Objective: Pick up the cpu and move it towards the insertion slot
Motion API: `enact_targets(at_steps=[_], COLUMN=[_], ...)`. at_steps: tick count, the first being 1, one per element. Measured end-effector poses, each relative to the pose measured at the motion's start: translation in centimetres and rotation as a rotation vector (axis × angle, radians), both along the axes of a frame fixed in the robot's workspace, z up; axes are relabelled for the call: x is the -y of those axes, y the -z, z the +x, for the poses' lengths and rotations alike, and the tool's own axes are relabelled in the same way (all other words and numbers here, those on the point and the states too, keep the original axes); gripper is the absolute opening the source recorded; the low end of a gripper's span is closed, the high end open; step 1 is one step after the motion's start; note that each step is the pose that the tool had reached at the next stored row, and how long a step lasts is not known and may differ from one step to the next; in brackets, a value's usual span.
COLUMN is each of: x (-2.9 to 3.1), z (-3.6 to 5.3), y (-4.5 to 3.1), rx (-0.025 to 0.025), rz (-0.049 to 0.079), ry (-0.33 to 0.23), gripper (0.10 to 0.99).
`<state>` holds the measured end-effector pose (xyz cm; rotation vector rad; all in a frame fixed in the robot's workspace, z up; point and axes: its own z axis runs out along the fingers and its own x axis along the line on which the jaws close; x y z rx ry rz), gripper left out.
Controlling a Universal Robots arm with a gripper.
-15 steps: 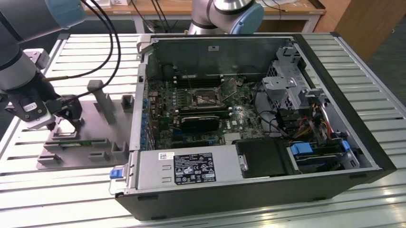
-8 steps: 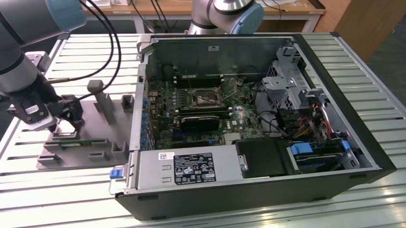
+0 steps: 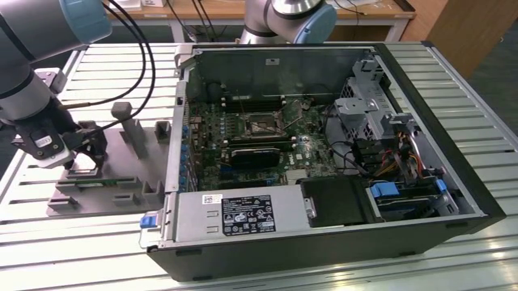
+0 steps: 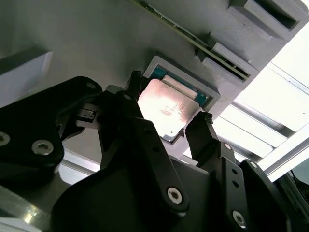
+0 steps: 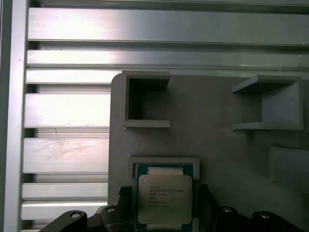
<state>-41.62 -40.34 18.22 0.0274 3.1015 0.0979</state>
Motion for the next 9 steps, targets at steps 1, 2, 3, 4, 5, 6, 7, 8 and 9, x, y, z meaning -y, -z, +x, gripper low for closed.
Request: enact_targets(at_steps=[1, 2, 3, 4, 5, 6, 7, 8, 9], x=[-0.01, -0.01, -0.01, -0.01, -0.01, -0.01, -0.02, -0.02, -0.02], z=[0.00, 0.00, 0.00, 0.00, 0.00, 0.00, 0.00, 0.00, 0.00], y=[0.00, 0.00, 0.01, 0.02, 0.02, 0.02, 0.02, 0.02, 0.03], rx=[-0.0001, -0.0001, 0.0000, 0.0001, 0.0001, 0.0001, 0.0001, 0.0001, 0.0001], rz=[0.000, 0.000, 0.000, 0.000, 0.000, 0.000, 0.000, 0.000, 0.000], ry=[0.000, 0.000, 0.000, 0.000, 0.000, 0.000, 0.000, 0.000, 0.000], gripper=[0.647, 0.647, 0.647, 0.647, 0.647, 0.647, 0.647, 0.631, 0.569])
